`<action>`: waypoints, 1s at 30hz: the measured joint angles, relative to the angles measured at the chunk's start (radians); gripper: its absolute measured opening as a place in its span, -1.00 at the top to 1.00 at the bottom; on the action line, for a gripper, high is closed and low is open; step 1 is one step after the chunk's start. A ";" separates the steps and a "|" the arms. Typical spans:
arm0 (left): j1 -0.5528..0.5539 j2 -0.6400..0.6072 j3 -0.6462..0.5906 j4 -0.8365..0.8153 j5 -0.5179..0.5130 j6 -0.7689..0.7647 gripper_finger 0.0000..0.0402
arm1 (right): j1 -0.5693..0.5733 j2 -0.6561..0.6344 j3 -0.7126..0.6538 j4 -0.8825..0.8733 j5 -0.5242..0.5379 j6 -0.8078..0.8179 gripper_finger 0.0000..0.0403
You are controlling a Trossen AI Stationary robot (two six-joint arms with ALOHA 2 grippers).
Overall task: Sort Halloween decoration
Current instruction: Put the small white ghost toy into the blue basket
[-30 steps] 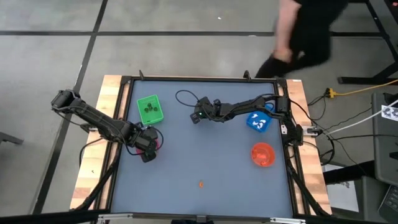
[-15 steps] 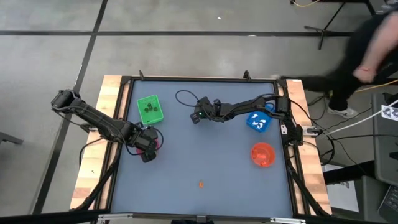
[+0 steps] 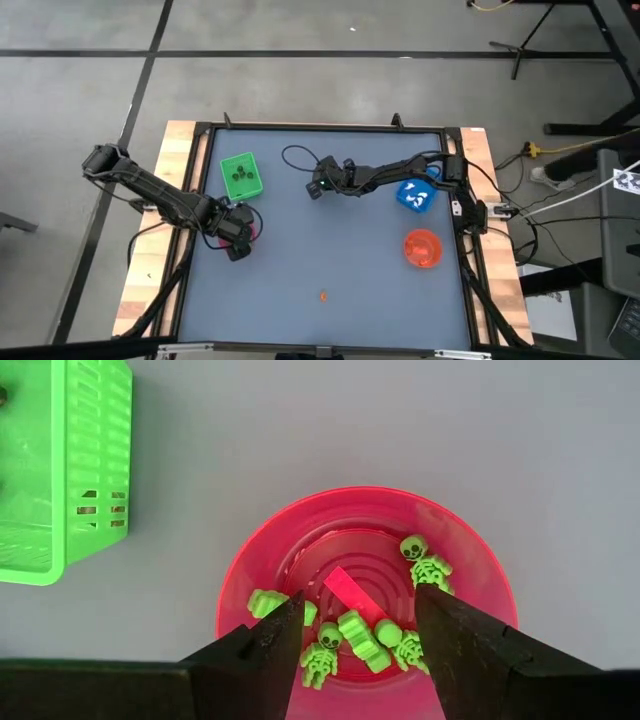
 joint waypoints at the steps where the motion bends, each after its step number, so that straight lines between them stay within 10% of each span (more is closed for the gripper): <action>1: 0.000 0.000 0.000 0.000 0.000 0.000 0.13 | 0.000 0.000 0.000 0.000 0.000 0.000 0.64; 30: 0.000 0.000 0.000 0.016 0.000 0.000 0.13 | 0.001 -0.179 -0.002 -0.152 -0.126 -0.105 0.63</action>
